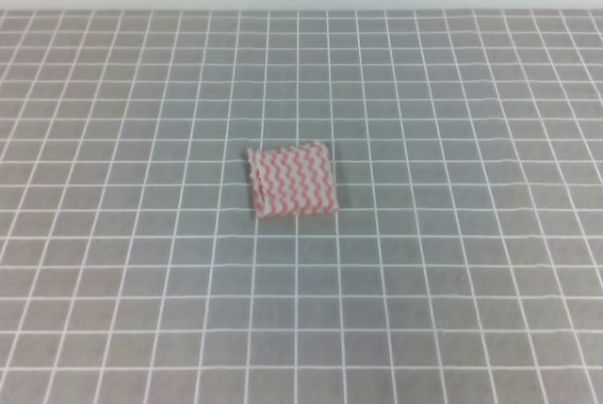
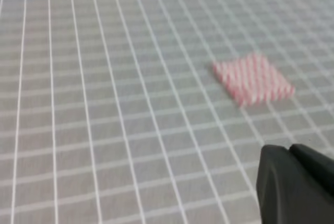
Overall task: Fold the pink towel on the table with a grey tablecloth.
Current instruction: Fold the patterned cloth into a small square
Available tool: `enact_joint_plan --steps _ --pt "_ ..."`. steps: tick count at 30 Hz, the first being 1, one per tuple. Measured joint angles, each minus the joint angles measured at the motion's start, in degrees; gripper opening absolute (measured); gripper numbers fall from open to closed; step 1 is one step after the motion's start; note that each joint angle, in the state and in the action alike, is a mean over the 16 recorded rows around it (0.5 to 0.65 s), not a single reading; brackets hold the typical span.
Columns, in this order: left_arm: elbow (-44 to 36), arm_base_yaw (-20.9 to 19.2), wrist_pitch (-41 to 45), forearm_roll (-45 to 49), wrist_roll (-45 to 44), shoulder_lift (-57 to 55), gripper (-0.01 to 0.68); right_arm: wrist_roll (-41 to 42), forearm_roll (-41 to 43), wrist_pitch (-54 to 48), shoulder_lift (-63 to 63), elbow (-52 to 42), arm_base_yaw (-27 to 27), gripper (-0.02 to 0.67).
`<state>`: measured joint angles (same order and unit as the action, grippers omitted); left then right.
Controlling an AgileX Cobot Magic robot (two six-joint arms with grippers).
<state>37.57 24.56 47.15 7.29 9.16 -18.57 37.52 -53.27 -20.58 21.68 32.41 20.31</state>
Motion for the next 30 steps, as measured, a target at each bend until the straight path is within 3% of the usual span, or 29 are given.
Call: enact_joint_plan --steps 20,30 --pt "-0.18 0.00 5.26 0.27 -0.08 0.28 0.000 0.10 0.98 -4.99 0.05 -0.07 0.00 -0.017" --pt "-0.18 0.00 5.41 0.36 -0.04 0.24 -0.001 0.00 14.25 2.84 -0.37 -4.05 -0.28 -0.016"
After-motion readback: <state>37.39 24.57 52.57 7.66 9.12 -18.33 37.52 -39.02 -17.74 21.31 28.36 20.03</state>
